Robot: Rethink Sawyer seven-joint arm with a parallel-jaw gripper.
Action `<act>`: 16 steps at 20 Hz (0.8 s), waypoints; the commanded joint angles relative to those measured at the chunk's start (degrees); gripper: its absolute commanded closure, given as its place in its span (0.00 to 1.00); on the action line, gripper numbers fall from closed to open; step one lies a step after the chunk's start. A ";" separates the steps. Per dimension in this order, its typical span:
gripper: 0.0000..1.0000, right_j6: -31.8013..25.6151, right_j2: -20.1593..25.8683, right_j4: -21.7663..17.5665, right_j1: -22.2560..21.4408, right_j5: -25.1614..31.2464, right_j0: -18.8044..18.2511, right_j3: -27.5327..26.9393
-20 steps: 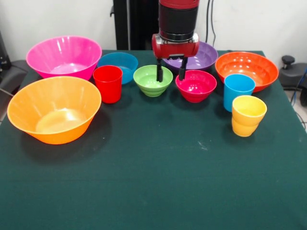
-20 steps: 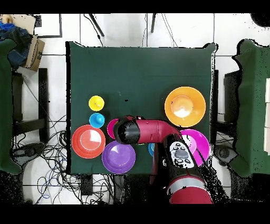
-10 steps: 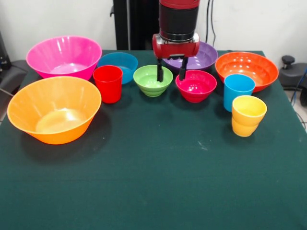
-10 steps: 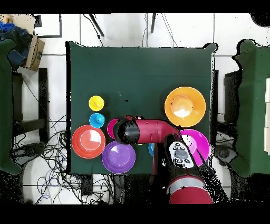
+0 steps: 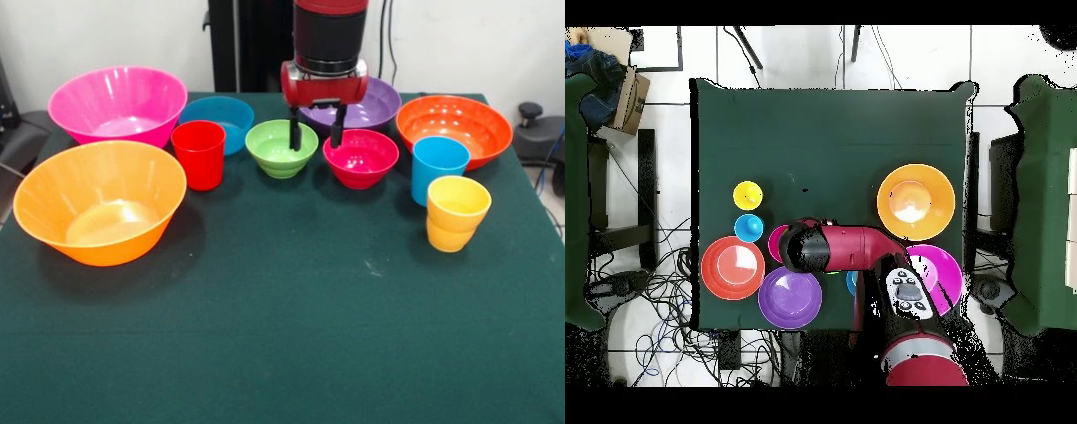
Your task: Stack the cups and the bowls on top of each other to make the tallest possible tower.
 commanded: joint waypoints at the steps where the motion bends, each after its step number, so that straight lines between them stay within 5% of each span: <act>1: 0.00 7.04 4.04 1.16 -2.98 1.70 0.93 4.82; 16: 0.00 7.03 3.97 1.56 -9.27 2.20 0.29 11.99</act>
